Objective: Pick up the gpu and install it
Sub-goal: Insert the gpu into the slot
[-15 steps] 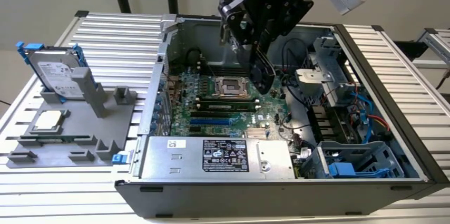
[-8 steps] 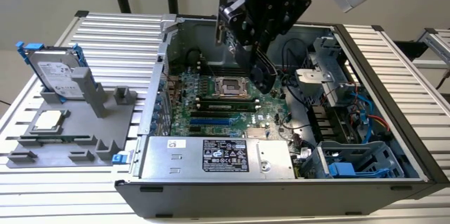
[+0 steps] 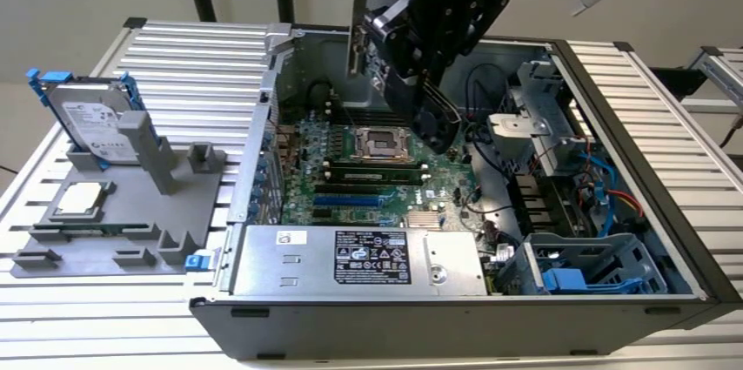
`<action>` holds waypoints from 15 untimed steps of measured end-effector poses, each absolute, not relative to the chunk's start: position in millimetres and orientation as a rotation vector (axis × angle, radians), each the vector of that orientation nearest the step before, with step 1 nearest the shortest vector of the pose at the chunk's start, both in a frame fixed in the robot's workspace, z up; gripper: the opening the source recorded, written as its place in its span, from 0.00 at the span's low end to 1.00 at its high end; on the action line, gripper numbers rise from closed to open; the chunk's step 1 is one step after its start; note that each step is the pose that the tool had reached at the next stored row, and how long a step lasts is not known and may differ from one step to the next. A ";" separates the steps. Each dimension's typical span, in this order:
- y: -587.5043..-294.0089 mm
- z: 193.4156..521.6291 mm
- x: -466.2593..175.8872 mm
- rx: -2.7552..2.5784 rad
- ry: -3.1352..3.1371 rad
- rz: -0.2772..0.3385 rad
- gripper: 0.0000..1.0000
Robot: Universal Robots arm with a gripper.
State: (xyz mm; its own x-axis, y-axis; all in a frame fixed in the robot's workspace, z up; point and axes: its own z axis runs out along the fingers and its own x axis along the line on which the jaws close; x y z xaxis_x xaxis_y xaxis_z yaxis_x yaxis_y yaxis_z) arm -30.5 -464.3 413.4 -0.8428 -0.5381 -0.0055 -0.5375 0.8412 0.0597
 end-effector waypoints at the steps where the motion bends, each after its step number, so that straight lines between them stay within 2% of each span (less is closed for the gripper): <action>1: -464.3 413.4 -30.5 0.895 -2.998 -0.092 0.00; 15: -464.3 413.4 -30.5 1.160 -2.900 -0.090 0.00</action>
